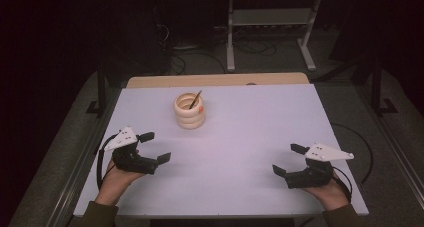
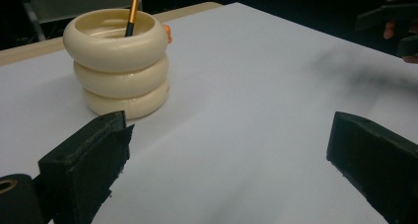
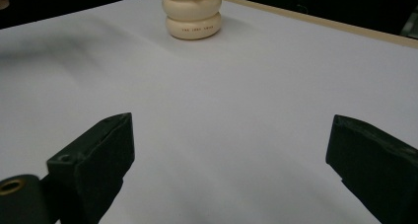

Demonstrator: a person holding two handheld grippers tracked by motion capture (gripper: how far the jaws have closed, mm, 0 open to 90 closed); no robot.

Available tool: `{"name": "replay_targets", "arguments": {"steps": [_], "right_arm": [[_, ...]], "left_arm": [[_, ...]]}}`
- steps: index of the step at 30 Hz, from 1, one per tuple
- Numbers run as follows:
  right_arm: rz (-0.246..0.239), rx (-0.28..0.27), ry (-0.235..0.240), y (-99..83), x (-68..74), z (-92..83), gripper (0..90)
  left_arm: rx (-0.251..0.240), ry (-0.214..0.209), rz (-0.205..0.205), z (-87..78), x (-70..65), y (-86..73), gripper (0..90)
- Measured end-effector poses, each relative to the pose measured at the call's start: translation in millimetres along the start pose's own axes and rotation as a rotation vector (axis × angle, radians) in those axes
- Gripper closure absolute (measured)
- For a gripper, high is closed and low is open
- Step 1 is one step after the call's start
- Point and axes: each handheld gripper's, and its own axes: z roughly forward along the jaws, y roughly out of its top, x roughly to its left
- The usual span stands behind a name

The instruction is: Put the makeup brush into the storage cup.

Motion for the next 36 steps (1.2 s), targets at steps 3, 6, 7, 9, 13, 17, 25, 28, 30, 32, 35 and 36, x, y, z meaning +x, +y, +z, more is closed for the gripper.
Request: {"name": "replay_targets", "arguments": {"steps": [3, 6, 7, 9, 13, 17, 25, 28, 30, 32, 35, 36], "right_arm": [[-0.001, -0.002, -0.002, 0.3, -0.4, -0.2, 3.8], [-0.004, -0.005, -0.005, 0.4, -1.5, -0.3, 3.9], [-0.006, -0.008, -0.006, 0.5, -1.9, -0.3, 3.9], [0.001, -0.012, -0.009, 0.9, -2.0, -0.8, 3.8], [0.002, -0.016, -0.010, 1.6, -2.5, -1.6, 3.8], [0.003, -0.017, -0.011, 1.4, -3.2, -1.0, 3.5], [0.009, -0.030, -0.012, 1.7, -4.5, -1.4, 2.8], [0.008, -0.033, -0.013, 1.6, -4.7, -1.0, 2.6], [0.010, -0.031, -0.014, 1.5, -4.6, -0.5, 2.6], [0.007, -0.032, -0.013, 1.1, -4.8, 0.1, 2.6], [0.008, -0.027, -0.016, 0.7, -4.9, 0.4, 2.6], [0.008, -0.027, -0.016, 0.7, -4.9, 0.4, 2.6]], "left_arm": [[0.000, 0.004, -0.002, -4.7, -1.2, -5.2, 2.3], [-0.001, 0.006, -0.007, -8.6, -2.7, -10.2, 2.2], [-0.004, 0.007, -0.010, -10.0, -3.3, -12.0, 2.2], [-0.006, 0.010, -0.012, -12.0, -4.1, -14.3, 2.2], [-0.008, 0.011, -0.011, -15.5, -5.0, -20.4, 2.2], [-0.003, 0.011, -0.011, -17.5, -7.0, -27.4, 2.2], [0.016, 0.014, -0.005, -20.1, -8.0, -36.7, 2.2], [0.027, 0.013, -0.003, -19.5, -8.3, -40.7, 2.2], [0.032, 0.011, -0.008, -18.4, -8.0, -43.7, 2.2], [0.049, 0.012, -0.001, -16.8, -7.9, -46.2, 2.2], [0.057, 0.005, 0.000, -14.7, -7.4, -48.1, 2.2], [0.057, 0.005, 0.000, -14.7, -7.4, -48.1, 2.2]]}}
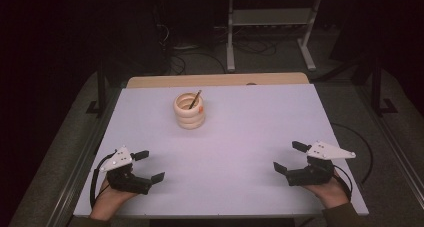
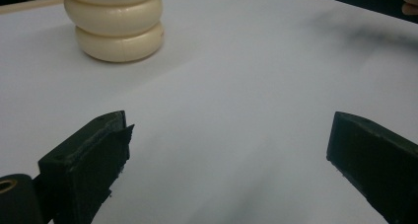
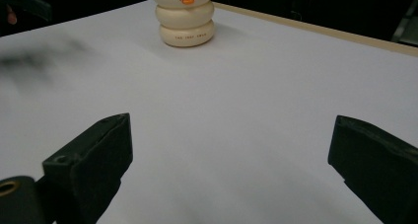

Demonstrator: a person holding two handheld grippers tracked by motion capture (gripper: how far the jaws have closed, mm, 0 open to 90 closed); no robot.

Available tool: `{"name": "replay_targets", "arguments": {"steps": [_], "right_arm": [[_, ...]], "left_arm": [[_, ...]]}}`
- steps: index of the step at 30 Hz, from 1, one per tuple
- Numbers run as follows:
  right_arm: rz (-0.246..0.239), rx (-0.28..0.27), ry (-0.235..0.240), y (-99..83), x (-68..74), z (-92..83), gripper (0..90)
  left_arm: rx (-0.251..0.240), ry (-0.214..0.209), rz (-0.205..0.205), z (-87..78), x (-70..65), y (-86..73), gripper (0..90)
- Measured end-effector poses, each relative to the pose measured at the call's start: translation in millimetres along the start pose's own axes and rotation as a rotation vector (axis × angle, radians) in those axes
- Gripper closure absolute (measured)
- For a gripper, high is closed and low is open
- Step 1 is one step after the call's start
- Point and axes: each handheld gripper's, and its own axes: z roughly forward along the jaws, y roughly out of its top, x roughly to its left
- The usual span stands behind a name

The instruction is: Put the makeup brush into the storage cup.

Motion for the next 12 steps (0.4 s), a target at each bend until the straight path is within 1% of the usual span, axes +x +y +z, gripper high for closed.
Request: {"name": "replay_targets", "arguments": {"steps": [12], "right_arm": [[-0.013, 0.007, 0.002, -1.3, 1.2, 1.9, 2.6]], "left_arm": [[-0.003, -0.006, 0.005, 1.2, 1.9, -0.1, 2.2]]}}
